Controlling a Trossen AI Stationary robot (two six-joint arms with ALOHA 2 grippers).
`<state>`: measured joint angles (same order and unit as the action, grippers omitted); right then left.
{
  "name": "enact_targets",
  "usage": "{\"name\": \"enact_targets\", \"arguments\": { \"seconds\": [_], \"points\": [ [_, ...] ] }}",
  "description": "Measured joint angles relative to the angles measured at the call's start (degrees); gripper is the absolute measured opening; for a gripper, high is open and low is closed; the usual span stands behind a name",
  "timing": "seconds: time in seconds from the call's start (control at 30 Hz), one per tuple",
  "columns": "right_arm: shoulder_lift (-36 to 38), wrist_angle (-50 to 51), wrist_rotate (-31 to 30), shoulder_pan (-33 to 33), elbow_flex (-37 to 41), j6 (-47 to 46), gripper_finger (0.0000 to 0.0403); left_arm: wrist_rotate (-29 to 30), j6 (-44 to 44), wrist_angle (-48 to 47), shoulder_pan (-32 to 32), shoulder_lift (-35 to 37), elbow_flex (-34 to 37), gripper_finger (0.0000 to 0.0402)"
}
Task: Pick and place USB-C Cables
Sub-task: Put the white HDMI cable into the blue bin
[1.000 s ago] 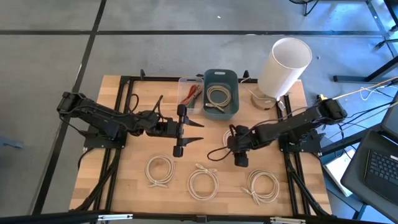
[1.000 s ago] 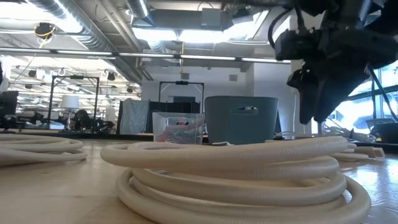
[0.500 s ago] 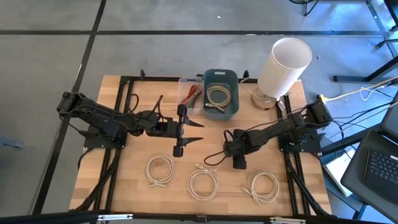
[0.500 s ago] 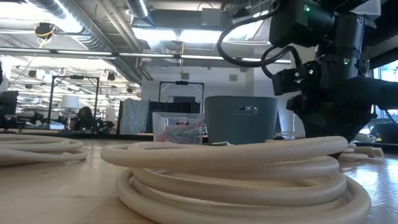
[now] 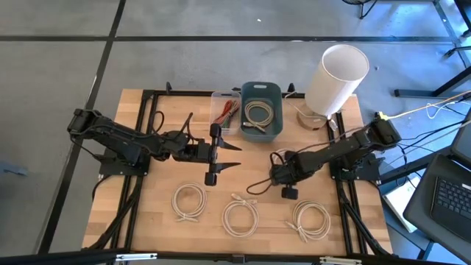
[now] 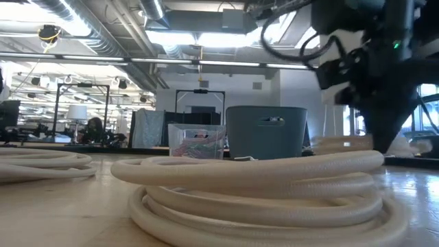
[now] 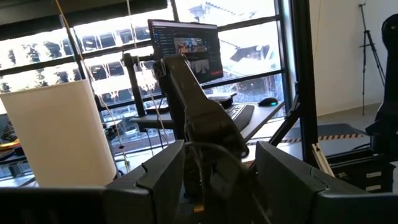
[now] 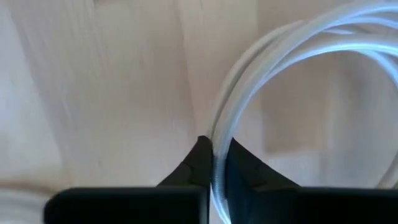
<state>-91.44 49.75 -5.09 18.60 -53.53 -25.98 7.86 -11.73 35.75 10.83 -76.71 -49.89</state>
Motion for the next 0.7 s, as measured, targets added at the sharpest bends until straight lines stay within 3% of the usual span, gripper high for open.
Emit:
{"name": "enact_targets", "arguments": {
  "seconds": [0.23, 0.43, 0.57, 0.7],
  "points": [
    [5.85, 13.74, -3.02, 5.21, -4.52, -8.96, 0.0015, 0.0, -0.02, -0.02, 0.0, 0.0, 0.0, 0.0191],
    [9.09, 21.02, -13.48, 9.24, -11.07, -13.89, 0.0015, 0.03, -0.84, 0.0, 0.0, 0.0, 0.0, 0.0191],
    [9.44, 19.9, -21.55, 9.26, -16.07, -6.63, 0.0015, 0.13, -0.93, 0.0, 0.0, 0.0, 0.0, 0.0191],
    [9.47, 16.33, -28.58, 5.87, -19.76, 7.45, 0.0015, -0.35, -0.89, 0.0, 0.0, 0.0, 0.0, 0.0191]
  ]
}}
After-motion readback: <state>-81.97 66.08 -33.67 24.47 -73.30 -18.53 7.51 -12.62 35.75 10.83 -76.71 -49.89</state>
